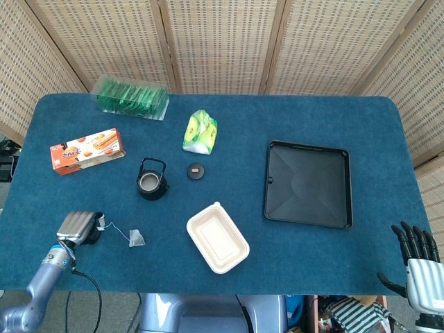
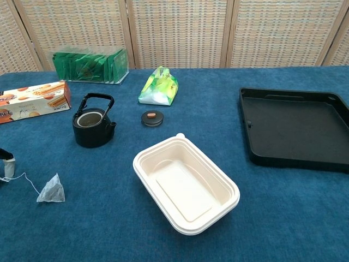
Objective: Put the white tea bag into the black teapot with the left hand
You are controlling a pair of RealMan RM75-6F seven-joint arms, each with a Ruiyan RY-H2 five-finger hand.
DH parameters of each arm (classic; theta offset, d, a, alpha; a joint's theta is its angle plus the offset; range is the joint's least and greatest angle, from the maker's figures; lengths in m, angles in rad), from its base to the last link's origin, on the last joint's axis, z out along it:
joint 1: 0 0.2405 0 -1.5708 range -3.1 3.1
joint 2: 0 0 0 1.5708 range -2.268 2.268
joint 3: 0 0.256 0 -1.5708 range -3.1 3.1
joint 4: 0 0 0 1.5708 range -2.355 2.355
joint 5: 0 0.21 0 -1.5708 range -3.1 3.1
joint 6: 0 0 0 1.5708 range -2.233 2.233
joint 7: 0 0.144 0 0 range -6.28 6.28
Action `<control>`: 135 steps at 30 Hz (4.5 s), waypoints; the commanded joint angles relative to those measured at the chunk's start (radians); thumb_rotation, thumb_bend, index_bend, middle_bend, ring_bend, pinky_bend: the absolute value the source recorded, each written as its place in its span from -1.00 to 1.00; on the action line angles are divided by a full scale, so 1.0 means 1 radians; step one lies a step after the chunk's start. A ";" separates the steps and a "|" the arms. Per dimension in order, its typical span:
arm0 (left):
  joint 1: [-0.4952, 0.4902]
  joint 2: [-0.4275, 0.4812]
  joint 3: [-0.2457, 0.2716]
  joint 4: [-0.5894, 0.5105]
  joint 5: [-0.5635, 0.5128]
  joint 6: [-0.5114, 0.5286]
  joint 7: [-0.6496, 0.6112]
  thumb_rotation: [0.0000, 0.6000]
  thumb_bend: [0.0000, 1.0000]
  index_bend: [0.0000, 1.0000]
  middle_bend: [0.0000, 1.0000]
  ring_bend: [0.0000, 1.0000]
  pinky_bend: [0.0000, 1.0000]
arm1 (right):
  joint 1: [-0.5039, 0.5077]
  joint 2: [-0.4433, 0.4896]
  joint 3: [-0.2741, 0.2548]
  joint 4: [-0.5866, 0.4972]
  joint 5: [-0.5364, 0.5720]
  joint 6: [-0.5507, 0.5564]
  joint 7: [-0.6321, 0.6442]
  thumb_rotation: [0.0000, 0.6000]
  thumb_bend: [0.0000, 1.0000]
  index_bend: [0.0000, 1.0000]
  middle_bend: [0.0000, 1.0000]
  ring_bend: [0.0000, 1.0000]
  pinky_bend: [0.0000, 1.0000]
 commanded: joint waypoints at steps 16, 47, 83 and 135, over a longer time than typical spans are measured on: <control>-0.001 -0.002 -0.006 -0.006 0.000 -0.001 -0.051 1.00 0.08 0.29 0.58 0.50 0.34 | 0.000 0.003 0.003 -0.006 0.002 -0.002 -0.004 1.00 -0.97 -0.73 -0.75 -1.00 -0.91; 0.022 0.238 -0.111 -0.266 0.240 0.192 -0.285 1.00 0.08 0.35 0.59 0.51 0.34 | -0.002 -0.002 0.004 0.012 -0.010 0.010 0.020 1.00 -0.97 -0.73 -0.75 -1.00 -0.91; -0.182 0.176 -0.295 -0.206 0.108 0.123 -0.232 1.00 0.08 0.36 0.58 0.51 0.34 | -0.009 -0.019 0.001 0.059 0.028 -0.017 0.069 1.00 -0.97 -0.73 -0.75 -1.00 -0.91; -0.226 0.126 -0.246 -0.083 0.024 0.107 -0.204 1.00 0.08 0.37 0.58 0.51 0.34 | -0.017 -0.018 0.004 0.049 0.044 -0.024 0.057 1.00 -0.97 -0.73 -0.75 -1.00 -0.91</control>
